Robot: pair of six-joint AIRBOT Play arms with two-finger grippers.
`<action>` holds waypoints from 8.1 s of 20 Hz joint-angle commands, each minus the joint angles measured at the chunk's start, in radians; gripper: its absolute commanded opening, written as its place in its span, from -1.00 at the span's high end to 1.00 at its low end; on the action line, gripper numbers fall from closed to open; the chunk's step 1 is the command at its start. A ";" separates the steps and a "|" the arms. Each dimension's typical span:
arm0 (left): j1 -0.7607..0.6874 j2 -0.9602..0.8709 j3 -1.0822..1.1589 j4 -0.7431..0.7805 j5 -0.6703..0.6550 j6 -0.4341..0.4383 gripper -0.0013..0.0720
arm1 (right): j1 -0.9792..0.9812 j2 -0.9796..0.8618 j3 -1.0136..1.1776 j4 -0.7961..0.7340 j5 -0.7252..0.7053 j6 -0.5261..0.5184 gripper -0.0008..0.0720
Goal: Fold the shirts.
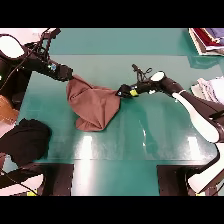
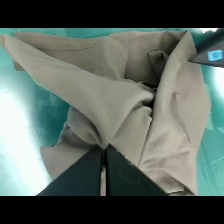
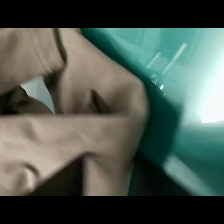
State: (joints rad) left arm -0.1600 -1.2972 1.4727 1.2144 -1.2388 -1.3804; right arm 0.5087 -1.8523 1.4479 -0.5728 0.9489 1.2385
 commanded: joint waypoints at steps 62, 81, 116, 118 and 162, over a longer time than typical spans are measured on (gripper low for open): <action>0.134 -0.166 -0.178 -0.225 0.126 0.027 -0.86 | -0.344 0.477 0.060 -0.504 0.462 0.157 0.03; 0.166 0.137 -0.902 -0.421 0.075 0.222 -0.50 | -0.702 0.930 -0.696 -0.492 0.417 0.110 0.03; 0.001 0.457 -0.293 -0.084 0.035 0.018 0.90 | -0.639 1.099 -0.433 -0.357 0.203 0.063 0.94; 0.001 0.489 -0.013 -0.076 0.047 0.018 0.90 | -0.640 1.149 -0.211 -0.364 0.160 0.062 0.94; 0.104 -0.486 0.473 0.061 -0.035 -0.161 -0.70 | -0.531 0.090 0.388 -0.372 0.320 0.145 -0.05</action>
State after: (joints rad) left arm -0.1017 -1.8034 1.9450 1.2778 -1.1301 -1.5093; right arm -0.0101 -1.7592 1.7805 -0.9432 1.1892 1.3952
